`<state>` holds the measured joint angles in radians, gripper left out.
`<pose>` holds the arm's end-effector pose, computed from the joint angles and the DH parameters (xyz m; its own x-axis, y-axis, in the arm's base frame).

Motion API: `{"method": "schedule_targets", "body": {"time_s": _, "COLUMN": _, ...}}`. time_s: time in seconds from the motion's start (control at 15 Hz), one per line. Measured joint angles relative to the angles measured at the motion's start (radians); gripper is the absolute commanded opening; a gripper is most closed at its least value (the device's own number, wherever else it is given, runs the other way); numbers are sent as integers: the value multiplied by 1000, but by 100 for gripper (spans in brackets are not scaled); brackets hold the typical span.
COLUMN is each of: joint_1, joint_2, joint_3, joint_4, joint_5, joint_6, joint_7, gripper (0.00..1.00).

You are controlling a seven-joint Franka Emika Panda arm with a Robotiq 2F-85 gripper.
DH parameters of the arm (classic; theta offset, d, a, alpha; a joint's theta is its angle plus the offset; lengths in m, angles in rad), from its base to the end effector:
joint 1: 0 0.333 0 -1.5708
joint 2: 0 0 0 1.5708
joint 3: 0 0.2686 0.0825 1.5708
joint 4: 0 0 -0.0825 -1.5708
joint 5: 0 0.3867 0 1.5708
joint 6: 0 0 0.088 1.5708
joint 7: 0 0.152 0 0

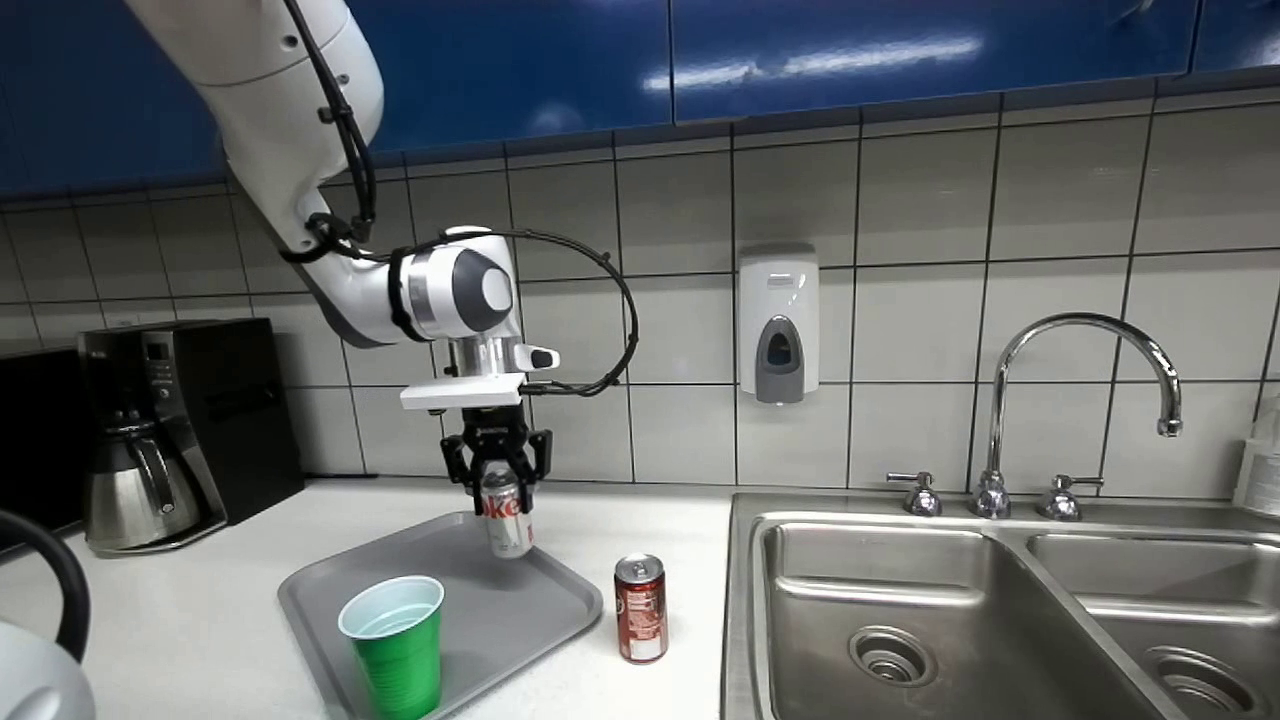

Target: Take the two metal cans off of the tray

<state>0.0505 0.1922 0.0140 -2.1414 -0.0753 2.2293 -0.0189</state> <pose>0.5399 0.0300 0.2131 0.9860 0.1287 -0.1062 0.1346 -0.9897 0.0497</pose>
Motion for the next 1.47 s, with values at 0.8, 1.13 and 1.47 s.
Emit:
{"method": "schedule_targets", "body": {"time_s": 0.8, "joint_1": -52, "joint_2": 186, "joint_3": -58, "joint_4": 224, "joint_5": -2, "joint_6": -49, "joint_7": 0, "gripper": 38}}
{"method": "schedule_targets", "body": {"time_s": 1.13, "joint_1": -72, "joint_2": 270, "joint_3": -71, "joint_4": 316, "joint_5": -2, "joint_6": -71, "joint_7": 0, "gripper": 38}}
{"method": "schedule_targets", "body": {"time_s": 1.47, "joint_1": -89, "joint_2": 337, "joint_3": -75, "joint_4": 384, "joint_5": 0, "joint_6": -79, "joint_7": 0, "gripper": 38}}
